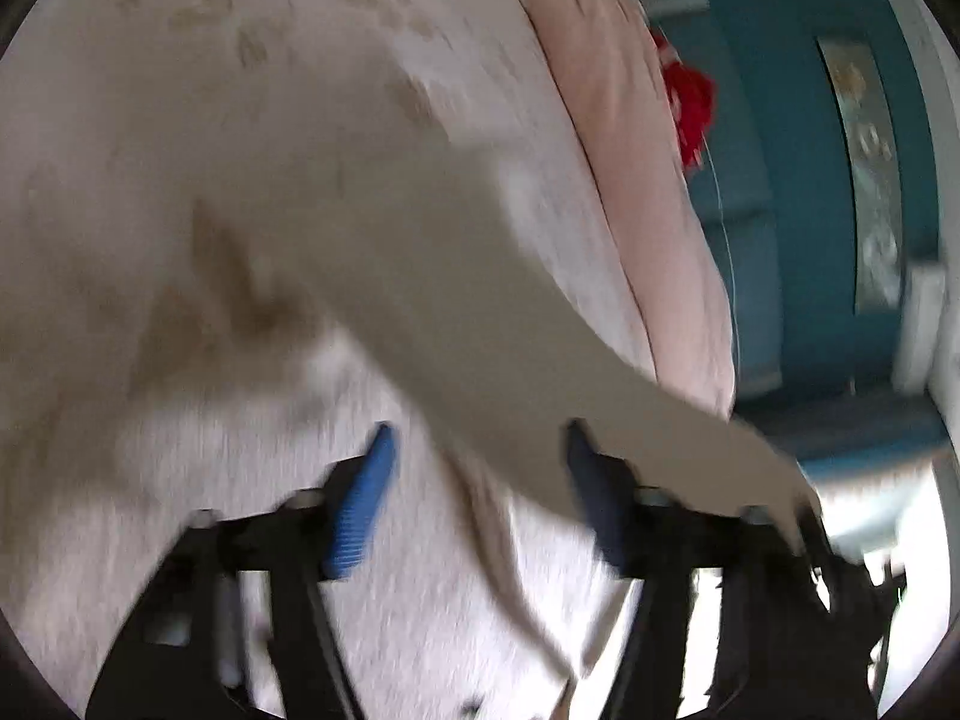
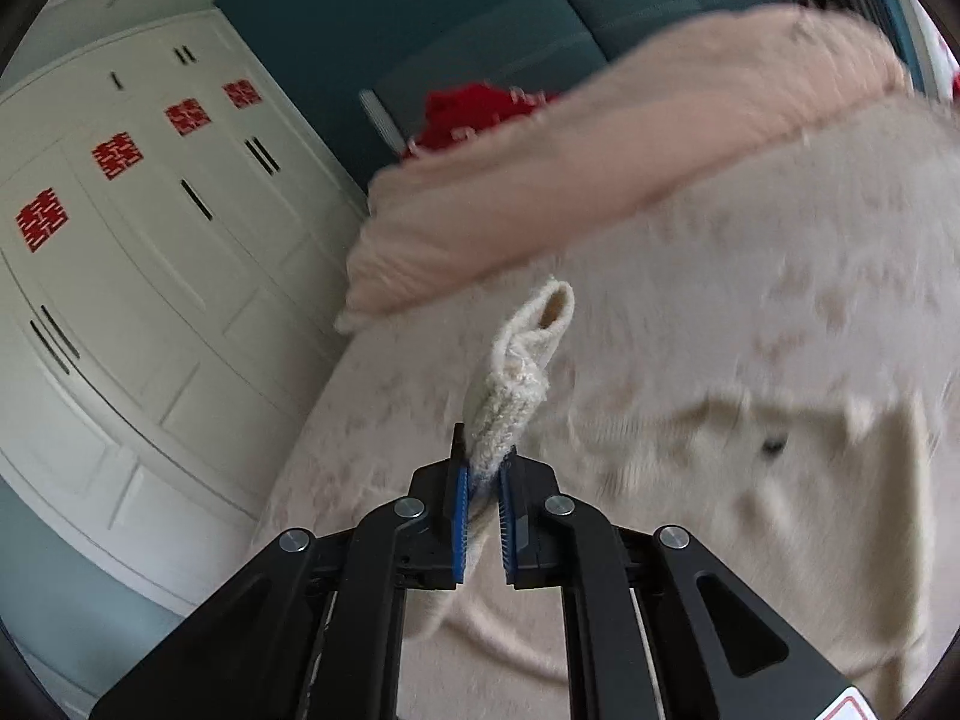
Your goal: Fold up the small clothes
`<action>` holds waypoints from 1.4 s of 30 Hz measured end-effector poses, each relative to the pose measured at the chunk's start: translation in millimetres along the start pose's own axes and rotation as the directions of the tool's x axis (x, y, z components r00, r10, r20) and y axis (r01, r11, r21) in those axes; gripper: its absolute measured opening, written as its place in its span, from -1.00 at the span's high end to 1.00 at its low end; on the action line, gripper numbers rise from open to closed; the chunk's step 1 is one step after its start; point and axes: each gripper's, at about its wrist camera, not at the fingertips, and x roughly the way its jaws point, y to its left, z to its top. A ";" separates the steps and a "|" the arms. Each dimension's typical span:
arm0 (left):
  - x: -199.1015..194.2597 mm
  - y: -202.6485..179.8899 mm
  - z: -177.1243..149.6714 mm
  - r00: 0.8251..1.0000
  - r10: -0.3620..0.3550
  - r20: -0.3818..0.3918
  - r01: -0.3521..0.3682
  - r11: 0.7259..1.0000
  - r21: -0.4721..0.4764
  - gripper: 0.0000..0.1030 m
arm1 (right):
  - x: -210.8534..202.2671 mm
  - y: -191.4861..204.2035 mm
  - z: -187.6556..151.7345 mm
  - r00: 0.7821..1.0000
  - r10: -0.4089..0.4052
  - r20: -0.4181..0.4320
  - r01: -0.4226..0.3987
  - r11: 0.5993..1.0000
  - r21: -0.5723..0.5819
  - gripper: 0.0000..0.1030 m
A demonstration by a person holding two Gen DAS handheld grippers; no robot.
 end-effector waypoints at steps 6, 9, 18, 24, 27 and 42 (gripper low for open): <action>19.1 3.3 6.3 0.995 0.097 0.031 -0.099 0.991 0.088 0.81 | -22.6 -105.5 -31.1 0.984 -0.175 -0.024 0.177 0.981 0.077 0.85; 25.5 11.4 -10.5 0.990 0.132 0.042 -0.137 0.977 0.160 0.86 | 11.2 -165.7 -88.5 0.932 -0.300 -0.205 0.325 0.940 0.100 0.85; 9.7 -1.7 -22.9 0.968 0.132 0.215 -0.201 0.919 0.339 0.86 | -7.3 -176.8 -97.0 0.973 -0.217 -0.072 0.227 0.958 0.176 0.86; 18.3 9.3 -26.3 0.959 0.149 0.240 -0.231 0.901 0.367 0.84 | 3.7 -195.4 -120.8 0.965 -0.226 -0.135 0.251 0.946 0.206 0.86; 18.6 9.6 -25.6 0.961 0.149 0.233 -0.230 0.901 0.369 0.82 | -7.1 -194.3 -127.0 0.955 -0.249 -0.160 0.278 0.940 0.197 0.80; -186.8 102.8 -114.9 0.970 0.243 0.007 -0.215 0.847 0.485 -0.76 | -248.9 -162.7 -314.0 0.894 -0.351 -0.279 0.406 0.898 0.169 -0.25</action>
